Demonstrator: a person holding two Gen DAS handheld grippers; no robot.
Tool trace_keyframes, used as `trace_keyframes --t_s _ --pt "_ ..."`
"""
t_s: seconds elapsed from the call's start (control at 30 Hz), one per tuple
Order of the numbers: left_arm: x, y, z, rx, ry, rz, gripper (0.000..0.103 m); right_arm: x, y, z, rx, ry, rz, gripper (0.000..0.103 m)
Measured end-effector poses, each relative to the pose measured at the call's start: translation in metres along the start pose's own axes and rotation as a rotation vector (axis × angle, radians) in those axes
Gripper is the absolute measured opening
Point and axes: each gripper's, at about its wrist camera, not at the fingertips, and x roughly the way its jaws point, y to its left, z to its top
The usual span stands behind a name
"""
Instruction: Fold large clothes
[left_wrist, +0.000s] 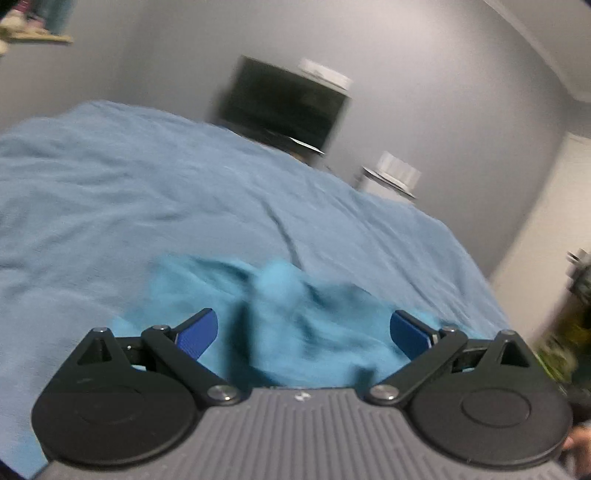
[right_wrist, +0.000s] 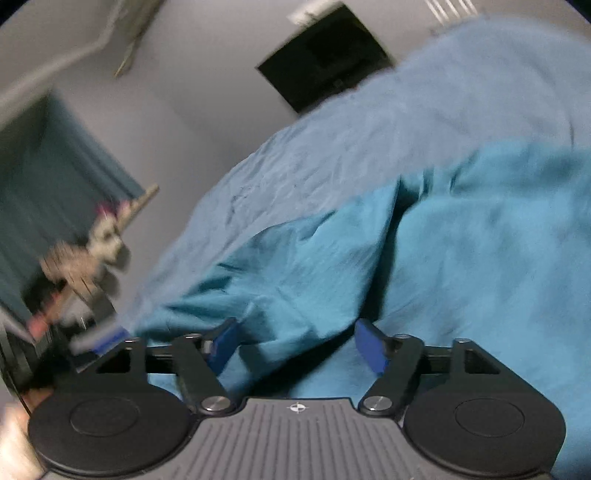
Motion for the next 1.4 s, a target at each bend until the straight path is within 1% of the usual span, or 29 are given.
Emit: trace_keyframes --t_s 0.07,0.1,0.13,0.17,0.2,0.23,0.27,0.3,0.33,0.37,0.4,0.43,0.47,0.5,0.53,0.57,0.63,0.73,0.8,0.83,0.87,0.93,1.0,1.07,1.1,1.13,1.23,1.3,1.4 --pt "0.009 -0.006 -0.005 0.018 0.051 -0.024 0.101 0.018 -0.006 0.002 0.079 0.028 0.016 0.086" --pt "0.014 -0.008 -0.007 0.026 0.082 -0.033 0.101 0.022 -0.006 0.001 0.098 0.035 0.032 0.082" --pt "0.018 -0.010 -0.011 0.039 0.108 -0.026 0.101 0.027 -0.007 0.001 0.112 0.036 0.061 0.076" --pt "0.022 -0.012 -0.015 0.057 0.132 -0.020 0.101 0.031 -0.007 0.001 0.119 0.027 0.082 0.052" --pt "0.026 -0.015 -0.017 0.070 0.162 -0.040 0.101 0.032 -0.006 0.003 0.114 0.018 0.102 0.031" --pt "0.029 -0.019 -0.021 0.079 0.194 -0.077 0.101 0.032 -0.003 0.006 0.081 0.001 0.088 0.031" --pt "0.032 -0.026 -0.024 0.101 0.218 -0.107 0.101 0.029 0.003 0.009 0.029 -0.033 0.049 0.030" --pt "0.036 -0.032 -0.026 0.137 0.230 -0.118 0.100 0.027 0.006 0.014 -0.017 -0.064 0.011 0.030" --pt "0.039 -0.041 -0.029 0.192 0.242 -0.114 0.100 0.024 0.008 0.018 -0.047 -0.081 -0.028 0.030" --pt "0.042 -0.050 -0.034 0.256 0.255 -0.090 0.100 0.022 0.007 0.021 -0.058 -0.083 -0.057 0.031" --pt "0.045 -0.055 -0.039 0.305 0.263 -0.065 0.100 0.023 0.005 0.023 -0.058 -0.068 -0.080 0.037" --pt "0.048 -0.058 -0.042 0.342 0.273 -0.049 0.100 0.025 0.001 0.022 -0.048 -0.029 -0.103 0.041" --pt "0.050 -0.058 -0.044 0.359 0.288 -0.048 0.100 0.028 -0.003 0.021 -0.036 0.015 -0.131 0.050" --pt "0.051 -0.057 -0.043 0.355 0.301 -0.054 0.100 0.027 -0.004 0.017 -0.036 0.043 -0.154 0.054" --pt "0.053 -0.054 -0.038 0.339 0.302 -0.065 0.100 0.024 -0.004 0.015 -0.060 0.036 -0.166 0.055" --pt "0.050 -0.048 -0.031 0.316 0.285 -0.075 0.100 0.018 0.000 0.014 -0.092 0.013 -0.174 0.060" --pt "0.042 -0.039 -0.016 0.263 0.209 -0.076 0.100 0.006 0.013 0.017 -0.185 -0.061 -0.202 0.061" --pt "0.025 -0.029 0.006 0.143 0.059 -0.116 0.101 -0.007 0.041 0.024 -0.284 -0.168 -0.174 0.061" --pt "0.028 -0.029 0.013 0.098 0.022 -0.126 0.101 -0.007 0.060 0.023 -0.347 -0.217 -0.146 0.060" --pt "0.035 -0.030 0.012 0.094 0.027 -0.124 0.101 -0.003 0.070 0.022 -0.384 -0.224 -0.136 0.059" --pt "0.046 -0.033 0.009 0.103 0.054 -0.120 0.100 0.003 0.079 0.021 -0.423 -0.216 -0.130 0.058" --pt "0.070 -0.037 -0.002 0.132 0.127 -0.105 0.100 0.023 0.091 0.012 -0.513 -0.161 -0.138 0.053" --pt "0.091 -0.042 -0.022 0.209 0.204 -0.072 0.100 0.044 0.092 -0.001 -0.589 -0.088 -0.169 0.050" --pt "0.104 -0.046 -0.039 0.287 0.275 -0.044 0.099 0.066 0.091 -0.014 -0.642 0.011 -0.216 0.049" --pt "0.108 -0.045 -0.045 0.305 0.304 -0.042 0.099 0.075 0.087 -0.021 -0.667 0.053 -0.242 0.049" --pt "0.114 -0.046 -0.047 0.313 0.326 -0.039 0.099 0.079 0.084 -0.025 -0.668 0.073 -0.254 0.049" --pt "0.125 -0.043 -0.051 0.315 0.373 -0.043 0.099 0.099 0.077 -0.035 -0.639 0.102 -0.273 0.049" --pt "0.130 -0.041 -0.053 0.315 0.376 -0.038 0.100 0.104 0.069 -0.038 -0.619 0.099 -0.276 0.049" --pt "0.131 -0.044 -0.054 0.341 0.363 -0.025 0.100 0.110 0.065 -0.041 -0.603 0.104 -0.280 0.050"
